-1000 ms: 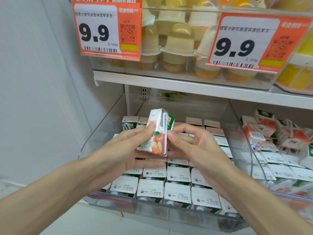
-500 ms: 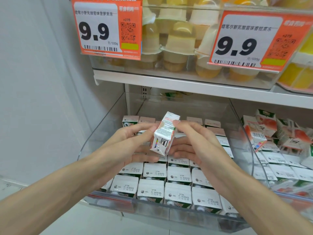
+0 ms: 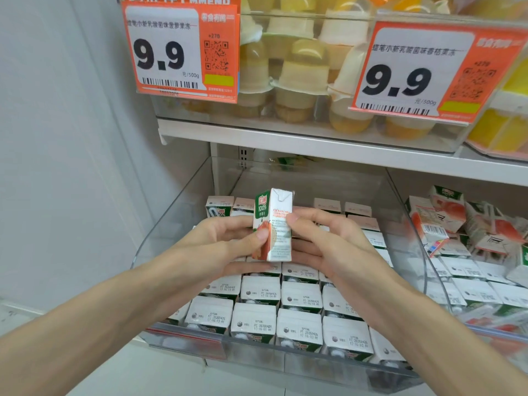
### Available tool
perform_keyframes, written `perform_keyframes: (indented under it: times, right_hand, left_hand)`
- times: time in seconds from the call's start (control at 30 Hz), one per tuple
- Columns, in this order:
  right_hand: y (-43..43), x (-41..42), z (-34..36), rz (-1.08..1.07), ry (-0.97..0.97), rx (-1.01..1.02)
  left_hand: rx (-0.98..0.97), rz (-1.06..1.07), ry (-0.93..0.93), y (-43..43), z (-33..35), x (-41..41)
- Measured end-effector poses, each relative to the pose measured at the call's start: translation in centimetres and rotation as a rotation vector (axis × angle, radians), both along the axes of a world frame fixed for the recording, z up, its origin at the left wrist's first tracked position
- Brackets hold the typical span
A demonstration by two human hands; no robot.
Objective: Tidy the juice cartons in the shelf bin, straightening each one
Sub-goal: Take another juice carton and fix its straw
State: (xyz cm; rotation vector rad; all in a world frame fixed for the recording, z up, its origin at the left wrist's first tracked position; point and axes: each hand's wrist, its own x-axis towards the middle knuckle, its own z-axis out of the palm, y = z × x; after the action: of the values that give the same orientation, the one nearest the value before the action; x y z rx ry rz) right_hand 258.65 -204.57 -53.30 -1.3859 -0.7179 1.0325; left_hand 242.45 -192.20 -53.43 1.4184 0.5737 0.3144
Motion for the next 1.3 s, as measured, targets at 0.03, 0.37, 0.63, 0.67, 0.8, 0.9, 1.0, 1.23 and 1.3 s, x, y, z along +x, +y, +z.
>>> perform_keyframes:
  times: [0.03,0.37,0.63,0.67,0.8,0.9,1.0,1.23,1.3]
  right_hand:
    - [-0.1,0.0,0.0,0.018,0.003,0.014]
    - [0.1,-0.2,-0.4,-0.035,-0.340,0.025]
    - [-0.1,-0.2,-0.4,-0.048,-0.356,0.140]
    - [-0.1,-0.3,-0.3,-0.045,-0.368,0.156]
    - [-0.1,-0.2,-0.3,-0.069,-0.366,0.148]
    - [0.1,0.1,-0.5,-0.121,-0.288,0.110]
    - [0.2,-0.1,-0.7,-0.103,-0.186,0.038]
    - [0.1,-0.5,-0.5,-0.025,-0.141,0.022]
    - [-0.1,-0.8,-0.1,0.022,-0.147,0.035]
  left_hand:
    - [0.027,0.031,0.001,0.2,-0.2,0.0]
    - [0.255,0.159,-0.010,0.6,-0.2,-0.4]
    - [0.459,0.123,0.014,1.0,-1.0,-0.2]
    - [0.462,0.121,0.010,1.1,-1.0,-0.2]
    - [0.468,0.121,0.003,1.1,-0.6,-0.3]
    - [0.361,0.126,-0.039,0.7,-0.4,-0.1]
    - [0.239,0.121,-0.086,0.3,-0.1,0.1]
    - [0.195,0.065,-0.041,0.1,0.5,-0.3]
    - [0.251,0.098,-0.029,-0.1,0.4,-0.1]
